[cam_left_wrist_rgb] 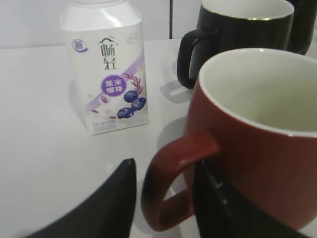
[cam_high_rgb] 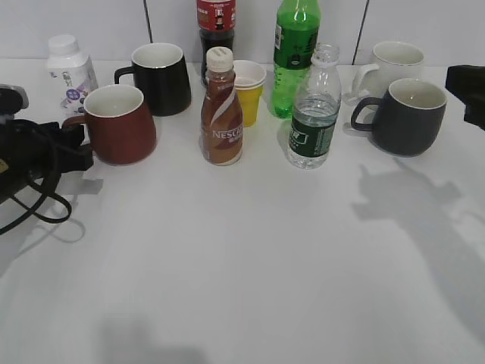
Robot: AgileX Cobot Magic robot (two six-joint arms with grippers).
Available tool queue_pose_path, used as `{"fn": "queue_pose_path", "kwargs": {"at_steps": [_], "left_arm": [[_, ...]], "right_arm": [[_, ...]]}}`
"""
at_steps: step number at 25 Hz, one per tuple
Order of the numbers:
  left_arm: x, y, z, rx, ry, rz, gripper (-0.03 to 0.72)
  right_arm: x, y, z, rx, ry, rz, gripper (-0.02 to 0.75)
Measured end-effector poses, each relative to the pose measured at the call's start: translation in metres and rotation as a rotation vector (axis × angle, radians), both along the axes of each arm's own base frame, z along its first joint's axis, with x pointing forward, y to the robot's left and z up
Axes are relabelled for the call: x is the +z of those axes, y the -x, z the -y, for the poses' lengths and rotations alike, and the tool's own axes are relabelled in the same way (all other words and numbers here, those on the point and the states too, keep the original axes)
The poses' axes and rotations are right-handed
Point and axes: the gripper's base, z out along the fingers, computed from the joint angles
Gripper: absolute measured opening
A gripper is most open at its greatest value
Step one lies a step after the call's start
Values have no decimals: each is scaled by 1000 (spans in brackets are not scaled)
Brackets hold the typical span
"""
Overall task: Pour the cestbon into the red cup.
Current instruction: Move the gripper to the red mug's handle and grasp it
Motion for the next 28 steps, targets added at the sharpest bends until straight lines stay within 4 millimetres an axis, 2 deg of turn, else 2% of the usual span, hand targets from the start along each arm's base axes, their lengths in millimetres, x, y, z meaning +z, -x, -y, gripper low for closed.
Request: {"fn": "queue_pose_path", "kwargs": {"at_steps": [8, 13, 16, 28], "left_arm": [[-12, -1, -1, 3, -10, -43, 274], [-11, -3, -1, 9, -4, -20, 273], [-8, -8, 0, 17, 2, -5, 273], [-19, -30, -8, 41, -6, -20, 273]], "right_arm": [[0, 0, 0, 0, 1, 1, 441], [0, 0, 0, 0, 1, 1, 441], [0, 0, 0, 0, 1, 1, 441], [0, 0, 0, 0, 1, 1, 441]]}}
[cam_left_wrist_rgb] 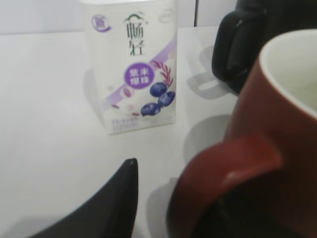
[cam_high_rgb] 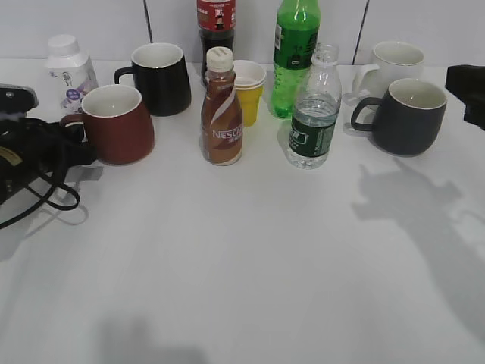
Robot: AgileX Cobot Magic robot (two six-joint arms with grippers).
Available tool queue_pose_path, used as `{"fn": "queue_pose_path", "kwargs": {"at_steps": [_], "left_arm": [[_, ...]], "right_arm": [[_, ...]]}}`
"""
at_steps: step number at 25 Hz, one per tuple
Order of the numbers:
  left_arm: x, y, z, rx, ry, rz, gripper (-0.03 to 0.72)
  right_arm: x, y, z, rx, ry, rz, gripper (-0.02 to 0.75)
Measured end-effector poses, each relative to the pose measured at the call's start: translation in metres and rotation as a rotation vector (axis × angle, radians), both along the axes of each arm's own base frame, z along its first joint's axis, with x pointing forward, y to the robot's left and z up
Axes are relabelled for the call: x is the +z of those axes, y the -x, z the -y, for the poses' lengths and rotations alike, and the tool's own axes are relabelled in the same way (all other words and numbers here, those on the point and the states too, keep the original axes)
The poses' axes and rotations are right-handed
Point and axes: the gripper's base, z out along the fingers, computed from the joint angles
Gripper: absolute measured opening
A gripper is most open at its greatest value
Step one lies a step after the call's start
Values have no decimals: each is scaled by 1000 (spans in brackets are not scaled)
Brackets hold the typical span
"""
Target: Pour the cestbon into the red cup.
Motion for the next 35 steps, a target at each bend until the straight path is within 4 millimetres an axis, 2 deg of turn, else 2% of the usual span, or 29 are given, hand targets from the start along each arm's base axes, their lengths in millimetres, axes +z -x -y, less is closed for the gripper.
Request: {"fn": "queue_pose_path", "kwargs": {"at_steps": [9, 12, 14, 16, 19, 23, 28, 32, 35], "left_arm": [[-6, -22, 8, -46, -11, 39, 260], [-7, -27, 9, -48, -11, 46, 175], [-6, -28, 9, -49, -13, 50, 83], [-6, -29, 10, -50, -14, 52, 84], [-6, -29, 10, -50, -13, 53, 84], [-2, -26, 9, -51, -18, 47, 83], [18, -9, 6, -58, -28, 61, 78], [44, 8, 3, -58, -22, 95, 77], [61, 22, 2, -82, -34, 93, 78]], "right_arm": [[0, 0, 0, 0, 0, -1, 441], [-2, -2, 0, 0, 3, -11, 441], [-7, -5, -1, 0, 9, -31, 441], [-12, -7, -3, 4, 15, -51, 441], [-19, -11, -11, 39, 37, -65, 441], [-34, -17, -34, 164, 122, -50, 441], [-58, -32, -59, 241, 106, -7, 465], [-81, -44, -66, 236, 52, -18, 547], [-98, -51, -71, 232, 10, -42, 579]]}}
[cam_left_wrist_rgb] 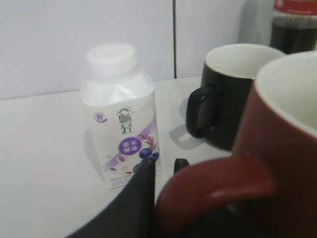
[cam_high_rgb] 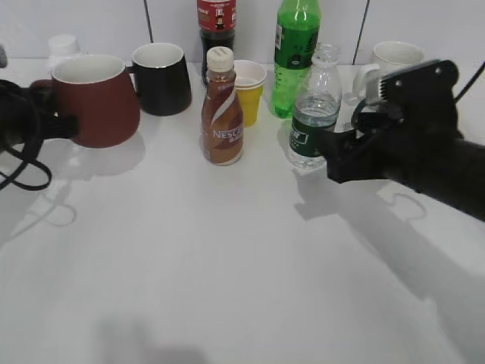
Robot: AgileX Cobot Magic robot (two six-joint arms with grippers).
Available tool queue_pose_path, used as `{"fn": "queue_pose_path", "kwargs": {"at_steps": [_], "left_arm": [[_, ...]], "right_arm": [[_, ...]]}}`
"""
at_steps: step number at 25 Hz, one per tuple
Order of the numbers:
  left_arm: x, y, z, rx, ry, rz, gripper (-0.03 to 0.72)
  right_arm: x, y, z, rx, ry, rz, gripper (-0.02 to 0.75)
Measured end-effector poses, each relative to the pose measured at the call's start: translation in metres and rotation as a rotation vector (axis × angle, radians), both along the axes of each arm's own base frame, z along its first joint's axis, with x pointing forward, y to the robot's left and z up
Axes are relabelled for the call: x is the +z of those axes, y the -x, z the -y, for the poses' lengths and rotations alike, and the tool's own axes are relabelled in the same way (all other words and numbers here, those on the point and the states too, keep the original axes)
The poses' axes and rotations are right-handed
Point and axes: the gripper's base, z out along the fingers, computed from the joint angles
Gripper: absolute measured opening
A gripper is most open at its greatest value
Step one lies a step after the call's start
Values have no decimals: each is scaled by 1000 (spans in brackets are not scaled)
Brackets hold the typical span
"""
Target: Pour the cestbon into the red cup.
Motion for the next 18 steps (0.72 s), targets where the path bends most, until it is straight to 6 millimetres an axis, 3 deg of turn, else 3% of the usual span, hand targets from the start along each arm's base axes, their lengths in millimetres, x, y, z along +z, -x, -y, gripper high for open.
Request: {"fn": "queue_pose_path", "kwargs": {"at_steps": [11, 18], "left_arm": [[64, 42, -5, -49, -67, 5, 76], [74, 54, -8, -53, -95, -25, 76]], "right_arm": [[-32, -41, -18, -38, -65, -7, 587], [-44, -67, -29, -44, -71, -4, 587]]}}
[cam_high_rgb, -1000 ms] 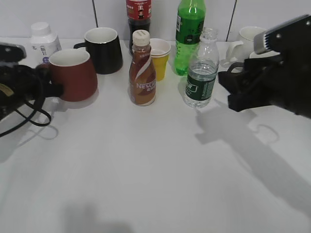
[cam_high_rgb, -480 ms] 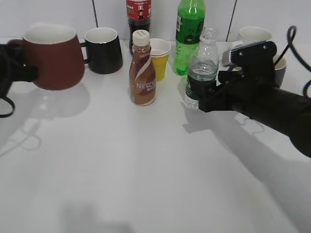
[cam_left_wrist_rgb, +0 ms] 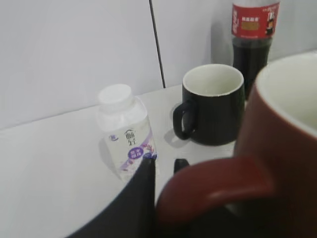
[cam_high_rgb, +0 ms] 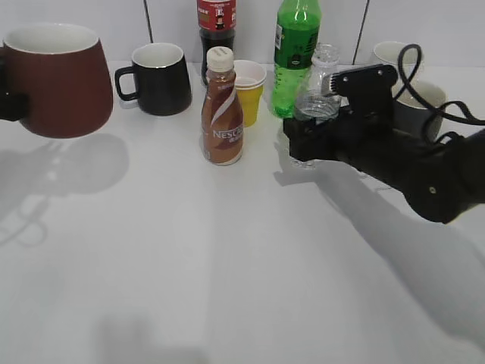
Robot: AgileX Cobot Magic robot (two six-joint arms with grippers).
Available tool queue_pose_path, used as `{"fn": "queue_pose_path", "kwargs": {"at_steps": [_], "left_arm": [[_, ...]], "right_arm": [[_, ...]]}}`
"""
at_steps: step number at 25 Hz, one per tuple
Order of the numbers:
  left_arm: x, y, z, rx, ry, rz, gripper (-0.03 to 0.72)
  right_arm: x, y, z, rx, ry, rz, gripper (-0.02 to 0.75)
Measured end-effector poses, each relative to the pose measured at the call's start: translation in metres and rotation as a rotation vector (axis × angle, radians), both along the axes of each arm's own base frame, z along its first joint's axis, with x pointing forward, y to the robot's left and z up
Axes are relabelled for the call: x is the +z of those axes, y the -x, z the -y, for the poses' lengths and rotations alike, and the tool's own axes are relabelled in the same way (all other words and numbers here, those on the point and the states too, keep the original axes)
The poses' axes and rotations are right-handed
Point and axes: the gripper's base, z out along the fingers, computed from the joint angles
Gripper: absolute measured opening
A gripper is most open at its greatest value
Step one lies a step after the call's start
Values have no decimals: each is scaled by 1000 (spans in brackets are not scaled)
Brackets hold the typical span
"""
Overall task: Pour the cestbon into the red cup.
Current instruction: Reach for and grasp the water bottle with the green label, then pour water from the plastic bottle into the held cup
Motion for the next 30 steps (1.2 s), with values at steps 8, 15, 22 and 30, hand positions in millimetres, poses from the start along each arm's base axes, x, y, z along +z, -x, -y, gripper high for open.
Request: {"fn": "queue_pose_path", "kwargs": {"at_steps": [8, 15, 22, 30], "left_arm": [[-3, 6, 12, -56, -24, -45, 76], [-4, 15, 38, -167, -37, -54, 76], [-21, 13, 63, -261, -48, -87, 75], [-74, -6, 102, -368, -4, -49, 75]], "right_arm": [[-12, -23, -10, -10, -9, 11, 530], [-12, -26, -5, -82, -30, 5, 465], [-1, -15, 1, -62, 66, 46, 465], [39, 24, -2, 230, 301, 266, 465]]}}
